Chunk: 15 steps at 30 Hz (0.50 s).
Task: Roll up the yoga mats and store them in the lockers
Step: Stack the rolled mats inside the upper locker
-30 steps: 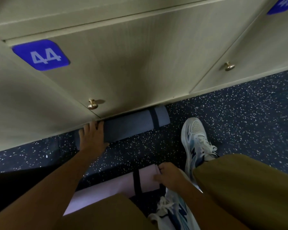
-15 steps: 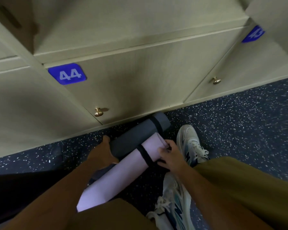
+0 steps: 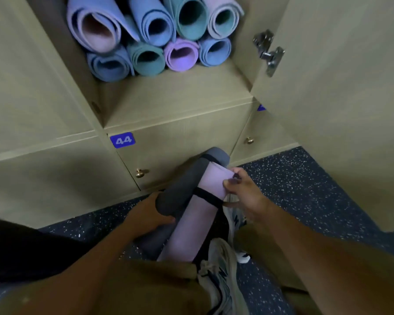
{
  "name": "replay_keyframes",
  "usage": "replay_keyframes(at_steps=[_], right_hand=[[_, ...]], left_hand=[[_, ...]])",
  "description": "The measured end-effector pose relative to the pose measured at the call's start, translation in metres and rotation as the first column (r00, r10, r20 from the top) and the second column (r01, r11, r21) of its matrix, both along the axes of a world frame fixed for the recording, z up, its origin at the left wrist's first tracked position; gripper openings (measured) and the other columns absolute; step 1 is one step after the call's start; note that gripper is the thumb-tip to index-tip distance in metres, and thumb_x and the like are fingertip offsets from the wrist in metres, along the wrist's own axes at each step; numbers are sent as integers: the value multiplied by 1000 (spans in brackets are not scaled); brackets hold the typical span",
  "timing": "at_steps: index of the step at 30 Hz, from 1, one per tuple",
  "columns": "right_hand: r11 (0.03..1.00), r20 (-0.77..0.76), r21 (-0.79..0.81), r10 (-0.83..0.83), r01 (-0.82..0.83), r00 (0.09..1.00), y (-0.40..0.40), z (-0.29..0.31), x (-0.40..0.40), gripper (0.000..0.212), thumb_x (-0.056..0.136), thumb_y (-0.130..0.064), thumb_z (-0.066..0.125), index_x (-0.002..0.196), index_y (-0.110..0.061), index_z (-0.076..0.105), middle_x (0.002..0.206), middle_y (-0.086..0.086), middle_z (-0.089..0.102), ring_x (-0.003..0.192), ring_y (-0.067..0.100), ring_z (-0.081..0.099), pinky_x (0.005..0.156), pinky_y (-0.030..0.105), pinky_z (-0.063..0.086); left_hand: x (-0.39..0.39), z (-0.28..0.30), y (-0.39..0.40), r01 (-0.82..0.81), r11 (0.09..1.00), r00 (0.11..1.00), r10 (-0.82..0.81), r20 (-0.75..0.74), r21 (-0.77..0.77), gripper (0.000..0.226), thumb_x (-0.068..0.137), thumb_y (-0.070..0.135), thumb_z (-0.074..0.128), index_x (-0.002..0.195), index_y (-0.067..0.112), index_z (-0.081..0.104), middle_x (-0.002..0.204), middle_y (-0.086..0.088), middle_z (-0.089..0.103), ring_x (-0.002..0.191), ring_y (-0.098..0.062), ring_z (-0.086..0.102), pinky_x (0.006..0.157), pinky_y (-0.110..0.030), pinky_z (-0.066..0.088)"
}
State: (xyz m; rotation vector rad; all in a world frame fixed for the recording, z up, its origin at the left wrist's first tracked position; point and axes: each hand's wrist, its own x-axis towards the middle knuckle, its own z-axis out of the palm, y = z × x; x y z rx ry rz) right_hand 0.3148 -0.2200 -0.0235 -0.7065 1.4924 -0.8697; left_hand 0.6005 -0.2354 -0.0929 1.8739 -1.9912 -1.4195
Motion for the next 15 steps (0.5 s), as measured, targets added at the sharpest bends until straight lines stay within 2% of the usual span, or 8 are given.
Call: replay_keyframes(at_steps=[2,4,7,9,12,15], right_hand=[[998,-10,-65,0,0,1000,8,21,2,27,101,-5,54,122,-22,53,114,8,56,99,22,59,72,40,60],[990,-27,-139,12,-16,1000,18,42,6,28,101,-5,55,123,-23,53,115,6,56,96,19,59,76,38,61],[967,-19,-251,31,-35,999,35,69,8,32,102,-2,54,131,-16,51,117,5,55,93,15,59,71,28,60],[944,5,-328,33,-29,999,46,87,8,33,101,1,54,131,-14,52,119,6,54,91,12,61,73,27,58],[898,41,-438,44,-22,998,58,112,5,32,102,1,53,123,-23,55,129,7,52,94,9,64,80,32,58],[877,63,-480,27,7,998,58,130,-3,32,104,-7,52,128,-27,52,139,4,50,97,6,64,77,30,56]], left_hand=[[0,29,4,-6,997,1000,6,-6,-78,102,56,57,87,144,23,47,131,2,62,110,-19,60,90,-34,49],[2,52,9,-5,993,1000,6,14,-120,101,64,49,91,149,22,43,140,-5,58,119,-24,58,94,-34,48],[8,81,19,-6,989,999,12,42,-147,101,71,42,91,153,21,37,146,-9,54,125,-28,56,95,-31,45],[13,101,27,-45,982,999,46,6,-184,102,68,44,93,152,23,38,143,-7,56,119,-26,58,93,-33,46],[17,136,37,-64,970,998,60,-26,-234,94,66,43,94,144,24,45,131,-1,61,108,-19,59,87,-34,48],[17,169,41,-81,965,996,67,-61,-249,103,50,61,92,138,30,48,126,5,64,110,-18,62,93,-40,53]])
